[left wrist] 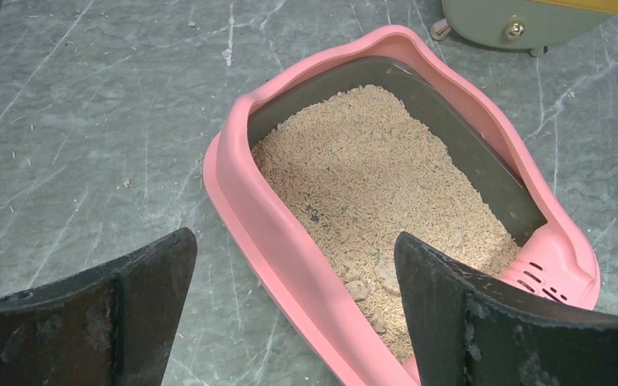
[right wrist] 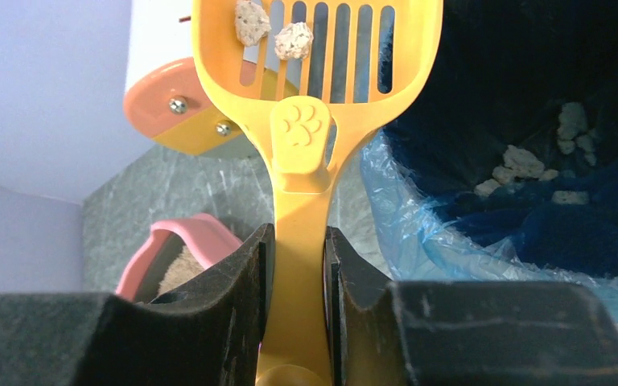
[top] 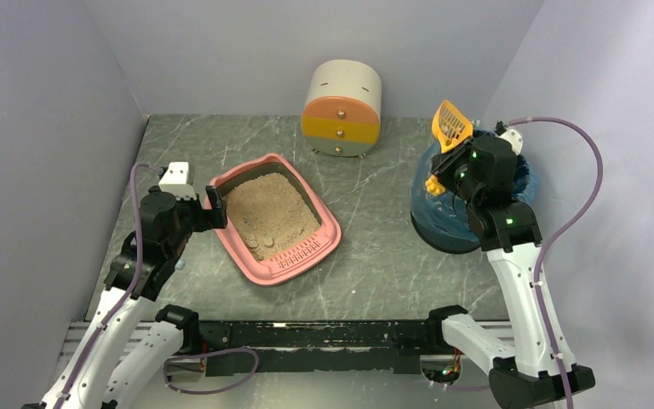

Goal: Clean the litter box

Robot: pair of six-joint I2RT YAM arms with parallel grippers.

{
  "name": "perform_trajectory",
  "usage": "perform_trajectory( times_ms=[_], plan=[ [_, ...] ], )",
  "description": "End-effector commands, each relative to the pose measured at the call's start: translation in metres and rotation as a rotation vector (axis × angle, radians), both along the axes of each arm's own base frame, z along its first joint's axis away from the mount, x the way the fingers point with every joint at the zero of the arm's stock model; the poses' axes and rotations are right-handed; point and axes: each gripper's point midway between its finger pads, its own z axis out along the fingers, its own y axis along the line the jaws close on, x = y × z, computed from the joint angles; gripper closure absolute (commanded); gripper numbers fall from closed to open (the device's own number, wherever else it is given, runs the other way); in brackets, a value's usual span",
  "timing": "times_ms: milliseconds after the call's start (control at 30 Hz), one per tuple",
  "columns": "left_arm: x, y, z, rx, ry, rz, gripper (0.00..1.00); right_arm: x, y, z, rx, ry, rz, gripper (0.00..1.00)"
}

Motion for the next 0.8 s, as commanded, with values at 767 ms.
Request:
perform_trajectory(
  times_ms=[767],
  plan=[
    [0.0, -0.012, 0.001, 0.003, -0.002, -0.05, 0.03, 0.003, -0.015, 0.023, 0.609, -0.27, 0.032, 1.0]
  ],
)
